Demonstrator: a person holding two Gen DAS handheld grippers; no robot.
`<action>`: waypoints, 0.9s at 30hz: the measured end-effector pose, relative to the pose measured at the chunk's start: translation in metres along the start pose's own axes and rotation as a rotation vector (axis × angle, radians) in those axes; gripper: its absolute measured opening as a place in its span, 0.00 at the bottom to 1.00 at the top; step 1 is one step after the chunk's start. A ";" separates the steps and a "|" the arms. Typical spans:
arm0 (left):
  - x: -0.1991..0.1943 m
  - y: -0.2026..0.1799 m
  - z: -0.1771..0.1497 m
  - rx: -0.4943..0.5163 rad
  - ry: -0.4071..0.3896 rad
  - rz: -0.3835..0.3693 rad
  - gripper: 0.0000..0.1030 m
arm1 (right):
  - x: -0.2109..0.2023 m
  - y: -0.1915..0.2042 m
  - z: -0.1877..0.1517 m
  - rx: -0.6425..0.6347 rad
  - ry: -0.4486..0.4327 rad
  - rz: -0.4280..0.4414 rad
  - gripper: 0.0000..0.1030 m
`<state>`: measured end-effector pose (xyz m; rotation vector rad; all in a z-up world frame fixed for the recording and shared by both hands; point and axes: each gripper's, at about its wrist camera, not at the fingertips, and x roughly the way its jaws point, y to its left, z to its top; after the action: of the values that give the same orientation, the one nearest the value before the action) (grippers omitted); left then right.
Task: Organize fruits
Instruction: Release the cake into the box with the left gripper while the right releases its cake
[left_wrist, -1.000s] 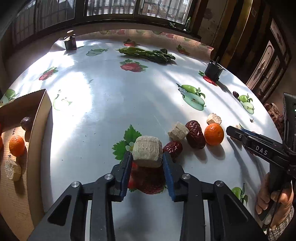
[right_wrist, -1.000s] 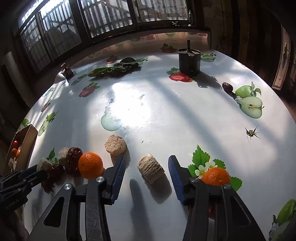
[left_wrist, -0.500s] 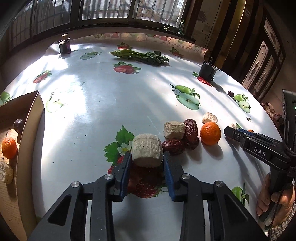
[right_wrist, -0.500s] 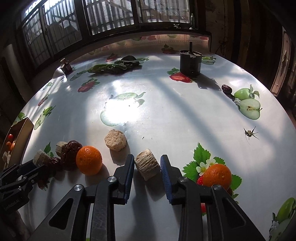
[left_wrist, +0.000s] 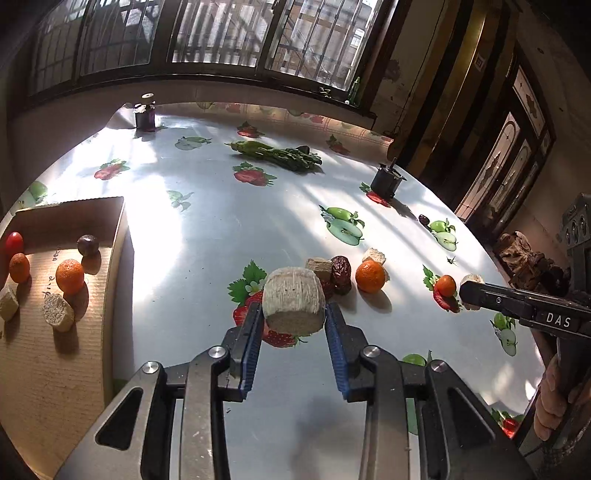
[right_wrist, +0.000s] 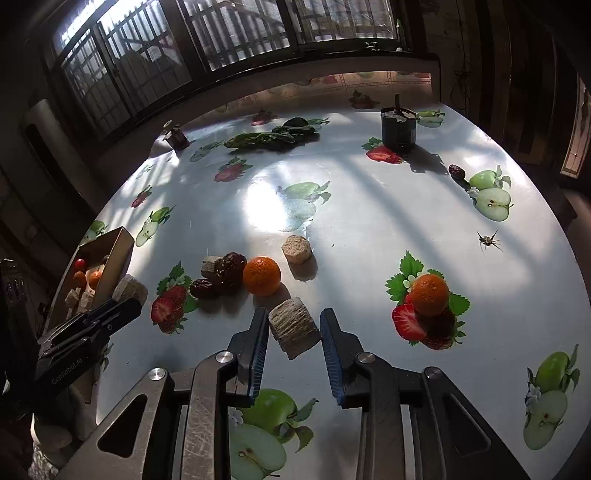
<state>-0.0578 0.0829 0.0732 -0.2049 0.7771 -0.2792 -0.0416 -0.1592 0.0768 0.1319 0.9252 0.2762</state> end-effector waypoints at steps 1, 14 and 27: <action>-0.014 0.005 -0.001 -0.008 -0.011 -0.006 0.32 | -0.011 0.010 0.001 -0.018 0.001 0.015 0.30; -0.098 0.162 0.007 -0.115 0.024 0.374 0.32 | -0.011 0.185 0.048 -0.201 0.031 0.310 0.30; -0.058 0.249 -0.017 -0.285 0.190 0.420 0.32 | 0.145 0.306 -0.012 -0.413 0.191 0.251 0.30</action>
<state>-0.0666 0.3353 0.0295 -0.2802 1.0267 0.2146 -0.0232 0.1762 0.0287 -0.1638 1.0222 0.7158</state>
